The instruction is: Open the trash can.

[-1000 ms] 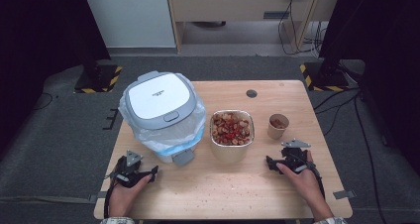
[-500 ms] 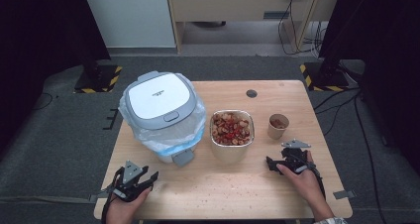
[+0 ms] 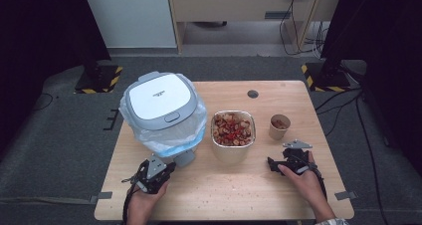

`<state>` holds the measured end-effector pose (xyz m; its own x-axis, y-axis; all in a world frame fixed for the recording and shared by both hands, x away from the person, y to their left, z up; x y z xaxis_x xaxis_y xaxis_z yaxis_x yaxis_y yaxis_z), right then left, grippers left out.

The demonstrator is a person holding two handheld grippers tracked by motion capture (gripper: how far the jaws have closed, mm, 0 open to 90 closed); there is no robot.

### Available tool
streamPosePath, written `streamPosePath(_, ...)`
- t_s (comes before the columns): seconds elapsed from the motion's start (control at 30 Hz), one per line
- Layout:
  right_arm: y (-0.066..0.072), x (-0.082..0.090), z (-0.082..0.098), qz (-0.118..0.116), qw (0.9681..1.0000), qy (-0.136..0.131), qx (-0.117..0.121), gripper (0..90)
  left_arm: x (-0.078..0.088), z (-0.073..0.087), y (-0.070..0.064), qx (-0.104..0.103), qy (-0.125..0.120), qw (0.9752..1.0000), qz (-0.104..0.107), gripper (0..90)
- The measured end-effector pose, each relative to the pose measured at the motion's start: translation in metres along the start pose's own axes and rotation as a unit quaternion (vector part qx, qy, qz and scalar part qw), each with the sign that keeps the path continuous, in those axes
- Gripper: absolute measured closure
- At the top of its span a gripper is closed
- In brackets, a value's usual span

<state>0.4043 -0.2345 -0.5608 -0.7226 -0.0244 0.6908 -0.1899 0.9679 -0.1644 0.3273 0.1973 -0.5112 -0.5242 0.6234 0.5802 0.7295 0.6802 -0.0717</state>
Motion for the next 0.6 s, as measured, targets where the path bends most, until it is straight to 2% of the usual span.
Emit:
streamPosePath(0.07, 0.000, 0.000, 0.000, 0.000, 1.0000, 0.000, 0.000, 0.6, -0.005, -0.003, 0.000, -0.010, 0.002, 0.9999, -0.001, 89.7)
streamPosePath(0.13, 0.000, 0.000, 0.000, 0.000, 1.0000, 0.000, 0.000, 0.6, -0.011, -0.003, -0.002, -0.010, 0.006, 0.9998, -0.016, 89.7)
streamPosePath(0.17, 0.000, 0.000, 0.000, 0.000, 1.0000, 0.000, 0.000, 0.6, -0.015, -0.003, -0.004, -0.004, 0.007, 0.9999, -0.015, 89.7)
streamPosePath(0.2, 0.000, 0.000, 0.000, 0.000, 1.0000, 0.000, 0.001, 0.5, -0.017, -0.005, -0.001, -0.041, 0.018, 0.9990, -0.002, 89.7)
streamPosePath(0.23, 0.000, 0.000, 0.000, 0.000, 1.0000, 0.000, 0.000, 0.5, -0.020, -0.007, -0.002, -0.044, 0.016, 0.9989, 0.001, 89.7)
streamPosePath(0.27, 0.000, 0.000, 0.000, 0.000, 1.0000, 0.000, 0.000, 0.5, -0.023, -0.006, -0.008, -0.011, 0.008, 0.9999, -0.005, 89.7)
streamPosePath(0.3, 0.000, 0.000, 0.000, 0.000, 1.0000, 0.000, 0.002, 0.6, -0.023, -0.009, -0.003, -0.059, 0.021, 0.9980, -0.010, 89.8)
streamPosePath(0.37, 0.000, 0.000, 0.000, -0.001, 1.0000, 0.000, 0.002, 0.6, -0.027, -0.010, -0.004, -0.057, 0.018, 0.9981, -0.014, 89.8)
streamPosePath(0.4, 0.000, 0.000, 0.000, -0.001, 1.0000, 0.000, 0.002, 0.5, -0.030, -0.009, -0.008, -0.026, 0.011, 0.9995, -0.014, 89.8)
streamPosePath(0.47, 0.000, 0.000, 0.000, -0.001, 1.0000, -0.001, 0.004, 0.6, -0.033, -0.009, -0.006, -0.019, 0.007, 0.9997, -0.013, 89.8)
streamPosePath(0.5, 0.000, 0.000, 0.000, -0.001, 1.0000, -0.001, 0.004, 0.6, -0.034, -0.009, -0.005, -0.017, 0.006, 0.9997, -0.014, 89.8)
streamPosePath(0.53, 0.000, 0.000, 0.000, -0.001, 1.0000, -0.001, 0.004, 0.6, -0.036, -0.010, -0.001, -0.045, 0.013, 0.9988, -0.014, 89.8)
streamPosePath(0.57, 0.000, 0.000, 0.000, -0.001, 1.0000, -0.001, 0.004, 0.6, -0.038, -0.009, -0.004, -0.027, 0.008, 0.9995, -0.011, 89.8)
streamPosePath(0.6, 0.000, 0.000, 0.000, -0.001, 1.0000, -0.001, 0.004, 0.6, -0.040, -0.009, -0.004, -0.029, 0.012, 0.9993, -0.019, 89.7)
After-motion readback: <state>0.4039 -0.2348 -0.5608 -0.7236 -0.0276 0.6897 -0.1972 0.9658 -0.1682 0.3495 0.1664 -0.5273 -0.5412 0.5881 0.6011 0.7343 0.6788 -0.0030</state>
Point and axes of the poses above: each handheld gripper's, and its own axes: x roughly backward along the jaws, z roughly out of its underside, y roughly to its left, the point moved 3 cm from there along -x, roughly forward along the jaws, and after that the axes turned 14 degrees about z, right-handed, at the moved point
